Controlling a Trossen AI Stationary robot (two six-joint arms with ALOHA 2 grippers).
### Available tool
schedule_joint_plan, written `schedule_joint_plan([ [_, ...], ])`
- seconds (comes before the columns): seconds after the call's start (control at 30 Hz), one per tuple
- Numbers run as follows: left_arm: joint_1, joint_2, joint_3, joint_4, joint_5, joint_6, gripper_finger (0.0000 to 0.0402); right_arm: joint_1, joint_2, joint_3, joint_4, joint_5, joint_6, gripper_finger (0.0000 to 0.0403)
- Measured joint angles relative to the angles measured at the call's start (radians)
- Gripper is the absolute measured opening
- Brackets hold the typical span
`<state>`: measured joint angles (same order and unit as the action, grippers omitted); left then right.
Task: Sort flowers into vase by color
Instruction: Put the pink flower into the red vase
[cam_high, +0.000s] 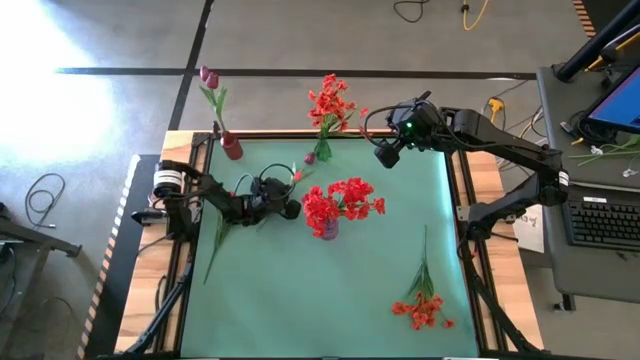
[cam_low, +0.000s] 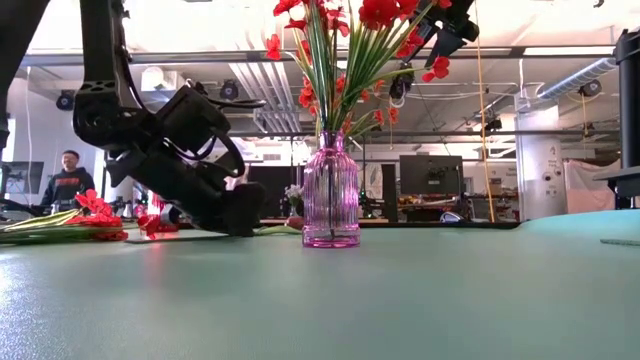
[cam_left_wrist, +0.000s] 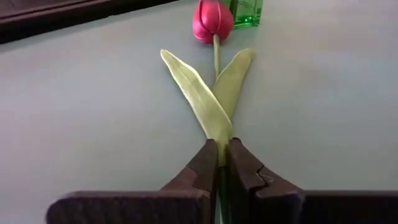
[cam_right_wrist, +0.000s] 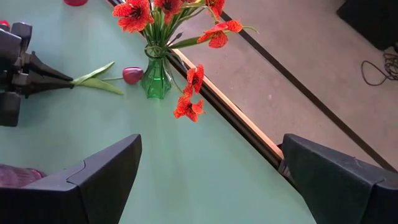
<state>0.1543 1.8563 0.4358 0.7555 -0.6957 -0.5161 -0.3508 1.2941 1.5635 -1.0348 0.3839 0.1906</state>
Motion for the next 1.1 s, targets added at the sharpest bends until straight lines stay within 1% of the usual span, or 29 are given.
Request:
schedule_joint_plan([
  [0.1,0.001,-0.013,-0.001,-0.01,0.005,-0.025,0.0001,0.0,0.0,0.0,0.0,-0.001,0.0,0.0382],
  [0.23,-0.001,-0.07,-0.011,-0.013,0.007,-0.027,0.0,0.0,0.0,0.0,-0.001,-0.002,0.0,0.0382],
  [0.33,-0.001,-0.148,-0.035,-0.014,0.007,-0.028,0.0,0.0,0.0,0.0,-0.004,-0.002,0.0,0.0382],
  [0.57,-0.002,-0.392,-0.128,-0.021,-0.012,-0.015,0.0,0.0,0.0,0.0,-0.003,-0.002,0.0,0.0382],
  [0.73,-0.004,-0.574,-0.175,-0.018,-0.02,0.071,0.0,0.0,0.0,-0.001,0.002,-0.002,-0.003,0.0382],
  [0.93,-0.006,-0.758,-0.173,-0.001,-0.018,0.21,0.0,0.0,0.0,-0.023,0.056,-0.002,-0.03,0.0382],
  [1.1,-0.006,-0.89,-0.142,0.063,0.069,0.357,0.0,0.0,0.0,-0.035,0.128,-0.002,-0.098,0.0382],
])
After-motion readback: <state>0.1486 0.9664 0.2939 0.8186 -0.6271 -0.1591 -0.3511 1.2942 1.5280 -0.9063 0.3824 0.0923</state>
